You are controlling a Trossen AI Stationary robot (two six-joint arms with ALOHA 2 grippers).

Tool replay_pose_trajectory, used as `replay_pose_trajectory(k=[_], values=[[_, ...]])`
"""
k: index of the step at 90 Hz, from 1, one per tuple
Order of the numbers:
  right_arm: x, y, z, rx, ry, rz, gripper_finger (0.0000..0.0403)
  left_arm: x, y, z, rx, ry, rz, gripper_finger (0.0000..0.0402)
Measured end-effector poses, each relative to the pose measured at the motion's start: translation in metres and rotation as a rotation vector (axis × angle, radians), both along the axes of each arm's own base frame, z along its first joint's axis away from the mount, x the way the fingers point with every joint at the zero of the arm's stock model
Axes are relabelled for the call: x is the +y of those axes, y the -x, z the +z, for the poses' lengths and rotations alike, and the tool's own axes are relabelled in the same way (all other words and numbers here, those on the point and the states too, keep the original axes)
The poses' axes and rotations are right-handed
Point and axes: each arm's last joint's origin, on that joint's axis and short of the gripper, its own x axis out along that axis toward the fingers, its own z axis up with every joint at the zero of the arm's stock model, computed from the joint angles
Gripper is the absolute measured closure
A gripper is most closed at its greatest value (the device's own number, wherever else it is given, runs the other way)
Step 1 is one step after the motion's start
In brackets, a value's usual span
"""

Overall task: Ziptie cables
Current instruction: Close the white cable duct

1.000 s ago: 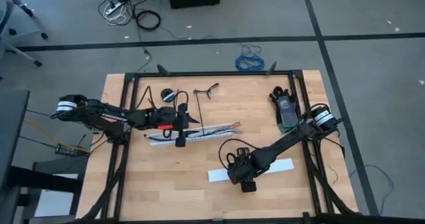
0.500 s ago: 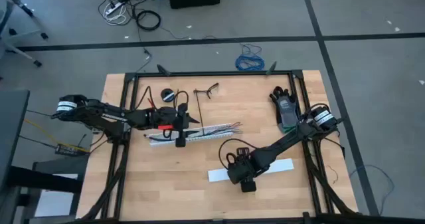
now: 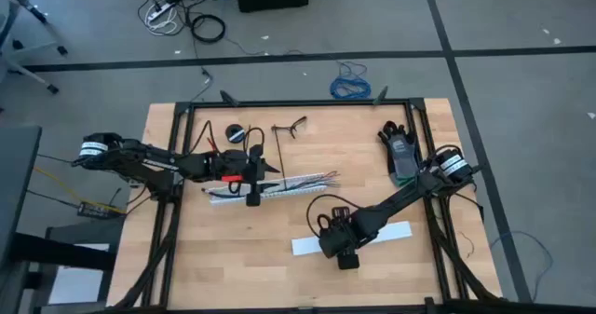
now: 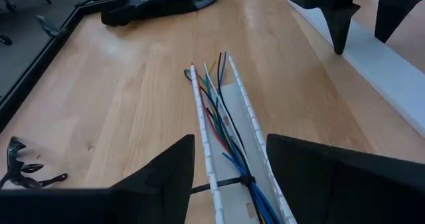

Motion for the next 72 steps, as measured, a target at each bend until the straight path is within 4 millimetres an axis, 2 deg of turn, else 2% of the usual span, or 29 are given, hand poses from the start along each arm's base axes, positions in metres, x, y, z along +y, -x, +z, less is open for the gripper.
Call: replay_pose_trajectory(k=[72], values=[[0.0001, -0.0002, 0.0005, -0.003, -0.001, 0.000, 0.0162, 0.0001, 0.0000, 0.0000, 0.000, -0.001, 0.003, 0.0218]])
